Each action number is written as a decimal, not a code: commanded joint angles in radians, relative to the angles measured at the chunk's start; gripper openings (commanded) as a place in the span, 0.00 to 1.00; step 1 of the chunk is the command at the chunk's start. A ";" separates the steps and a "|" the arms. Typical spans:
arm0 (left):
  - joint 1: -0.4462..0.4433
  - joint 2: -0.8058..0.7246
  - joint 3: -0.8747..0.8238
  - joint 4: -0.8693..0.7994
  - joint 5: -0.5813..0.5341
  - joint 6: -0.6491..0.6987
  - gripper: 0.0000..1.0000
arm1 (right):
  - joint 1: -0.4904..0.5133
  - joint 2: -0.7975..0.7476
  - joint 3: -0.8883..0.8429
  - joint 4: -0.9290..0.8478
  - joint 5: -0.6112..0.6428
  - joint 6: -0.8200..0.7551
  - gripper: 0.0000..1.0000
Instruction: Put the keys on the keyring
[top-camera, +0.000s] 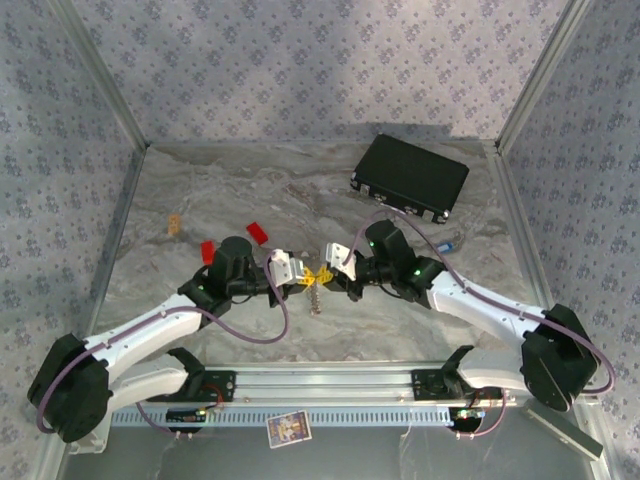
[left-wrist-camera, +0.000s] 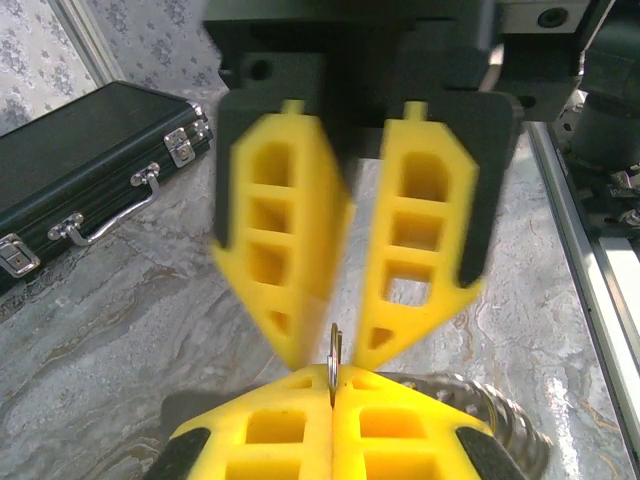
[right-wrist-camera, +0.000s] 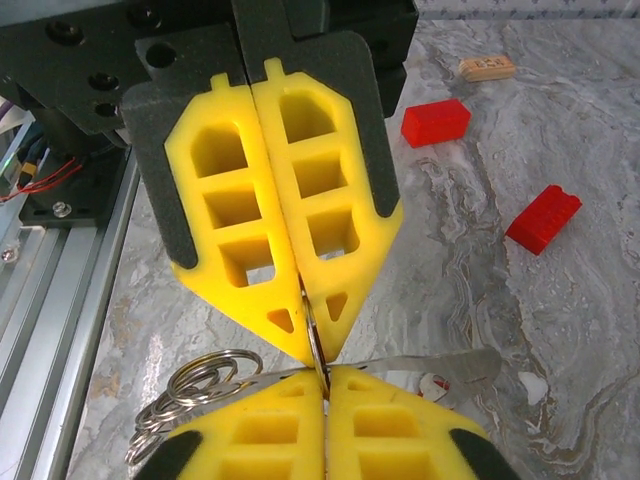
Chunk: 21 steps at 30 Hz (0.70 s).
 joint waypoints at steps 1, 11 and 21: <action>-0.010 -0.044 0.007 0.042 -0.021 -0.006 0.00 | -0.025 -0.074 -0.033 0.060 0.002 0.043 0.32; -0.010 -0.117 -0.002 0.005 -0.120 -0.042 0.00 | -0.081 -0.138 -0.080 0.130 0.394 0.350 0.37; -0.010 -0.270 -0.076 0.009 -0.362 -0.157 0.00 | -0.045 0.138 0.165 -0.173 0.517 0.708 0.36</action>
